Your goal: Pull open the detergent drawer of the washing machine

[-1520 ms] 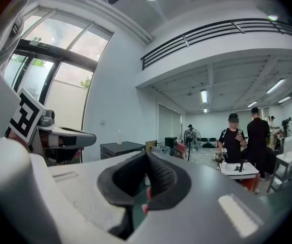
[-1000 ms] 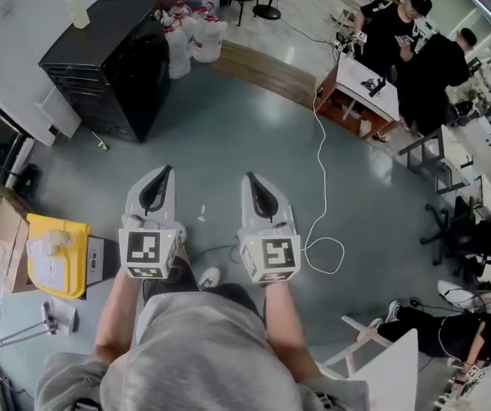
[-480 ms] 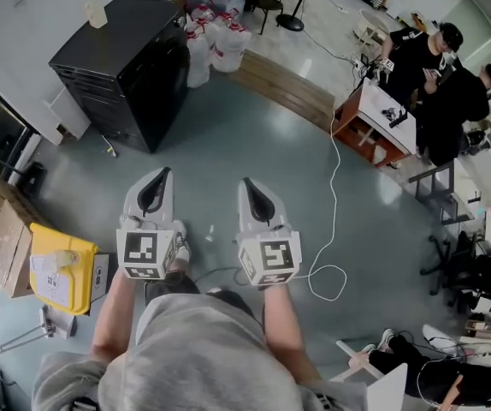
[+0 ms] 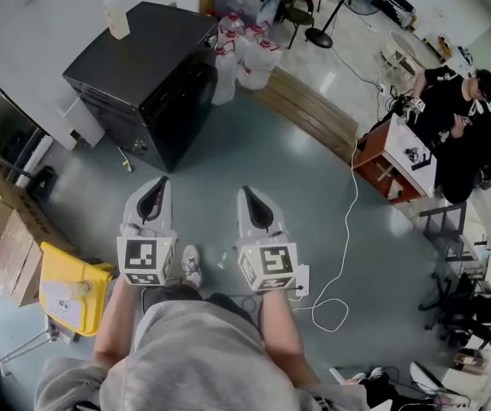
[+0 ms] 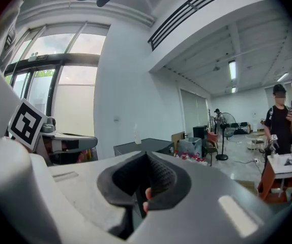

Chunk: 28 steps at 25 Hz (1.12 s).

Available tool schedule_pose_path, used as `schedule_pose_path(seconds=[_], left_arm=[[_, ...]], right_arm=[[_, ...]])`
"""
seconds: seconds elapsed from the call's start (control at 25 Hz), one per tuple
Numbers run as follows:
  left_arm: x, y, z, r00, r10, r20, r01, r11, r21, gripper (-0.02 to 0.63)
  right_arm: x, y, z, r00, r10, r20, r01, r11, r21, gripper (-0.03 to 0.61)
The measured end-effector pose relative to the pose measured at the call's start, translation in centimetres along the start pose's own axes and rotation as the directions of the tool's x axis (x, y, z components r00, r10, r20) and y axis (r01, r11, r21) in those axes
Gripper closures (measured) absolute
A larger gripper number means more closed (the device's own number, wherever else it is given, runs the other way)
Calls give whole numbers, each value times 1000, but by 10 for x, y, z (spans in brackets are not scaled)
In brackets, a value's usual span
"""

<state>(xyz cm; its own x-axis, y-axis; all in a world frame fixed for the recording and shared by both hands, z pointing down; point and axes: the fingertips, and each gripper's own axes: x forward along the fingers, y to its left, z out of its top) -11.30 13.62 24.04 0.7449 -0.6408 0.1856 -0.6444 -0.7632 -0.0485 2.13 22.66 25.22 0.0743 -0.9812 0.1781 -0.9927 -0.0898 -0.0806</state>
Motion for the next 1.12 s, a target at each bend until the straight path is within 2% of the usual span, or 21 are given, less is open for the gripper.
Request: schedule_pose_path(seconds=[0.28,0.44,0.72,0.88,1.12], left_arm=[[51,70,-12,999,38,-32,-39,999,-13,603],[74,104,-20,996,75,-44,-75,997,-3,603],[96,141,-39,988,139,-71,-139,990,2,603],[113,157,-53,982,170,-88,-172,985,-21,604],[154,180,-73,961,250,-115,-257,965,-48,603]], right_arm=[[103,20,-5,997,73,-29,-73,997,12,575],[152,27,-12,993,114,-34,-112,992,50,575],[219,34,-30,983,175,-63,-168,981,97,575],[255,33,-40,976,200,-86,-191,976,101,575],[312,18,-62,953,278,-120,-262,956,134,575]])
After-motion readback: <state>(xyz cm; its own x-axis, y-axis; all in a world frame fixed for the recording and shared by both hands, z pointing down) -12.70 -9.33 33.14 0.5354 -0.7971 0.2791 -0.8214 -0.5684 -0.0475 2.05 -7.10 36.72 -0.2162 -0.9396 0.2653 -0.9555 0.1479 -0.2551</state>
